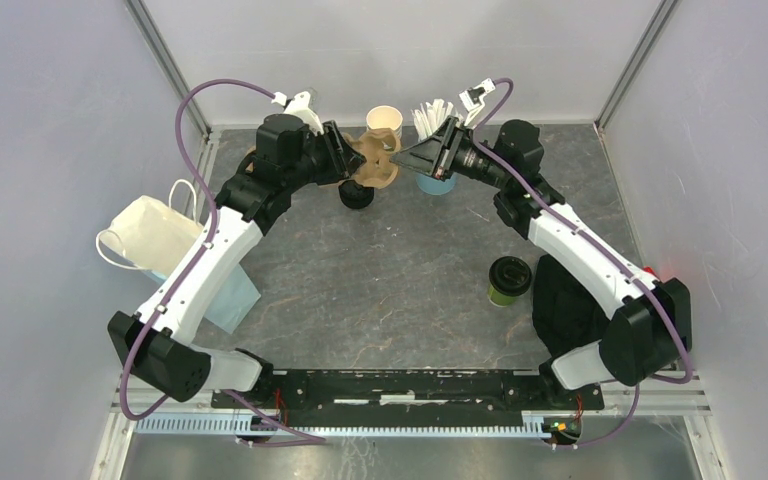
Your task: Pack the takeout coffee
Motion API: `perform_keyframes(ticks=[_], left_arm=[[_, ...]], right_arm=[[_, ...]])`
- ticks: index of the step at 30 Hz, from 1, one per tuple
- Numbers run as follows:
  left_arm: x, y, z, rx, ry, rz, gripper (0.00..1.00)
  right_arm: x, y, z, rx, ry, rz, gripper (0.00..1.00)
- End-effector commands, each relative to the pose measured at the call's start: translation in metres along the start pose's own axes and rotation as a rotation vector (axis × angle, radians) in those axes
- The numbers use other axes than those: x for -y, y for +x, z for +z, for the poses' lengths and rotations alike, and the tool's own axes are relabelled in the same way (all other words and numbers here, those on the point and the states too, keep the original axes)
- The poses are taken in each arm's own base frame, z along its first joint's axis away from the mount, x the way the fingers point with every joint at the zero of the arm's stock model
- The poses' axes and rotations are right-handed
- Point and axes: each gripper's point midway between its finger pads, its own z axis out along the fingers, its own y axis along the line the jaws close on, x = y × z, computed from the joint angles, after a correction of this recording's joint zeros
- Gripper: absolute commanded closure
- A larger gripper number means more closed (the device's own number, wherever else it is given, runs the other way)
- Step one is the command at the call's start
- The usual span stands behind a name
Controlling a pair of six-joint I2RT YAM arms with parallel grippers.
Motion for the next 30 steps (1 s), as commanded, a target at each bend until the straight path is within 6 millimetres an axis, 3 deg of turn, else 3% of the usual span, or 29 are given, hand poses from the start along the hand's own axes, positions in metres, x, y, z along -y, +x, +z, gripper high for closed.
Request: perform_keyframes(ticks=[1, 6, 12, 14, 16, 18, 21, 26, 30], left_arm=[[0.015, -0.017, -0.004, 0.057, 0.054, -0.027, 0.69], [0.016, -0.018, -0.006, 0.062, 0.057, -0.028, 0.69], [0.016, -0.019, -0.009, 0.064, 0.056, -0.027, 0.68], [0.015, -0.018, -0.01, 0.061, 0.048, -0.029, 0.62], [0.014, -0.019, -0.014, 0.063, 0.036, -0.029, 0.5], [0.009, -0.019, -0.02, 0.064, 0.007, -0.026, 0.36], [-0.002, -0.018, -0.033, 0.053, -0.061, -0.007, 0.24], [-0.035, -0.017, -0.065, 0.042, -0.232, 0.003, 0.19], [-0.072, -0.021, -0.105, 0.058, -0.448, -0.009, 0.17]], right_arm=[[-0.004, -0.005, 0.005, 0.014, -0.007, -0.025, 0.65], [0.007, -0.006, 0.007, 0.018, 0.041, -0.017, 0.67], [0.005, -0.013, 0.01, 0.026, 0.055, -0.029, 0.89], [0.003, -0.015, 0.009, 0.028, 0.064, -0.057, 1.0], [0.004, -0.016, 0.005, 0.023, 0.093, -0.1, 1.0], [0.006, -0.014, -0.002, 0.008, 0.129, -0.157, 1.0], [0.014, -0.011, -0.02, -0.022, 0.228, -0.287, 1.0], [0.025, -0.011, -0.06, -0.06, 0.403, -0.482, 1.0], [0.02, -0.015, -0.083, -0.06, 0.463, -0.594, 1.0]])
